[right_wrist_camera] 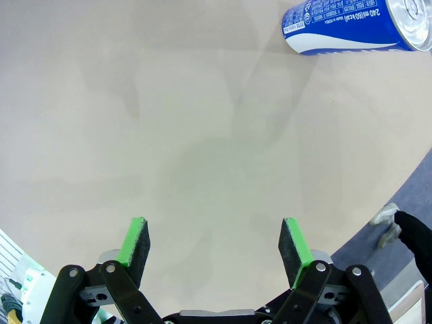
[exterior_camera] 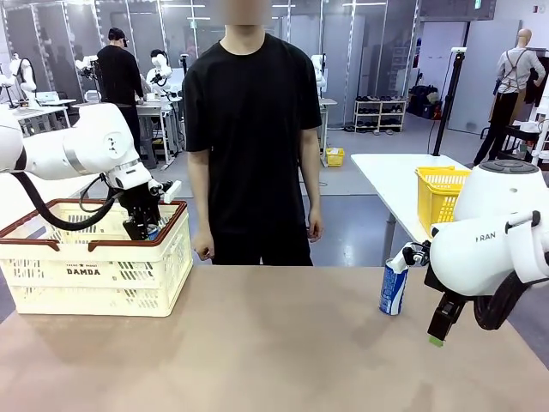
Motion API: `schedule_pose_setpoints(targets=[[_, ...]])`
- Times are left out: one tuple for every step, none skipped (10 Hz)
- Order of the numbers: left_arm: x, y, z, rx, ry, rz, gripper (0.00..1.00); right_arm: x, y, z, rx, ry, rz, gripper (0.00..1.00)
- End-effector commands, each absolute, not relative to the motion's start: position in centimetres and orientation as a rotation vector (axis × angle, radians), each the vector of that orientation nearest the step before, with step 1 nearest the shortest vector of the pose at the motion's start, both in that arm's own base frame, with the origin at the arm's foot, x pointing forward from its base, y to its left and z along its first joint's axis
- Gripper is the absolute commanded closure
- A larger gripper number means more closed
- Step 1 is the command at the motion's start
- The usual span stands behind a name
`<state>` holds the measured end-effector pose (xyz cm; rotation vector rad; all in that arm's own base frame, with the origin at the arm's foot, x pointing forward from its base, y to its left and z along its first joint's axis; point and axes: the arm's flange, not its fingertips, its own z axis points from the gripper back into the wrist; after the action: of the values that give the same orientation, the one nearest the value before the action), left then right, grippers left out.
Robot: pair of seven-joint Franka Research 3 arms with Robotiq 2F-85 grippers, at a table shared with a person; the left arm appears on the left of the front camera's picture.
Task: Place the drinks into the Shopping basket.
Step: Pick up one drink and place it into the Shopping basket.
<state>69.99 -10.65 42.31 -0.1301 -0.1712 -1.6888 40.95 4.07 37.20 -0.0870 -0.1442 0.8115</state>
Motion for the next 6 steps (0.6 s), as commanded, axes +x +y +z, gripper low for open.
schedule_pose_setpoints(targets=[[69.7, -10.8, 41.5, -0.127, -0.183, -1.675, 0.42, 40.9, 4.0, 37.2, -0.09, -0.142, 0.811, 0.04], [69.7, -10.9, 41.2, -0.142, -0.181, -1.681, 0.42, 40.9, 4.0, 37.2, -0.09, -0.142, 0.811, 0.04], [69.7, -10.8, 40.7, -0.119, -0.14, -1.672, 0.42, 40.9, 4.0, 37.2, -0.09, -0.142, 0.811, 0.04], [69.7, -10.8, 40.4, -0.11, -0.116, -1.672, 0.42, 40.9, 4.0, 37.2, -0.09, -0.142, 0.811, 0.04], [69.9, -10.7, 40.1, -0.126, -0.136, -1.684, 0.42, 40.9, 4.0, 37.2, -0.09, -0.142, 0.811, 0.04], [70.0, -10.6, 39.8, -0.13, -0.128, -1.691, 0.42, 40.9, 4.0, 37.2, -0.09, -0.142, 0.811, 0.04]])
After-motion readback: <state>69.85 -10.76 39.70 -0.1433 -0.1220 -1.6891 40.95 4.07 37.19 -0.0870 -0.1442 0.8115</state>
